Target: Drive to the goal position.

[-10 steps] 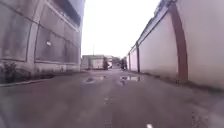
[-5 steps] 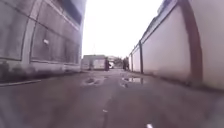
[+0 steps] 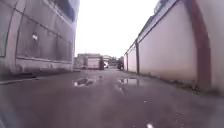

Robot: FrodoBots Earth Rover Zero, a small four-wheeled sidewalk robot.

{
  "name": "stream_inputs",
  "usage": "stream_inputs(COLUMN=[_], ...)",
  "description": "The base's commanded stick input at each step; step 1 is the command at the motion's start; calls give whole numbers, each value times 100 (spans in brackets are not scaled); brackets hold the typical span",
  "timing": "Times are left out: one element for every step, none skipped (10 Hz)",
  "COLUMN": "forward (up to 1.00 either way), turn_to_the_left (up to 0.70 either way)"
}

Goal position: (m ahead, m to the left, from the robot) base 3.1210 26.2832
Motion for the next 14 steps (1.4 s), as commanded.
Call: stream_inputs(forward=[100, 100, 100, 100, 100, 100, 100, 100, 100, 100, 100, 100, 100, 100], turn_to_the_left=[0, 0, 0, 0, 0, 0, 0, 0, 0, 0, 0, 0, 0, 0])
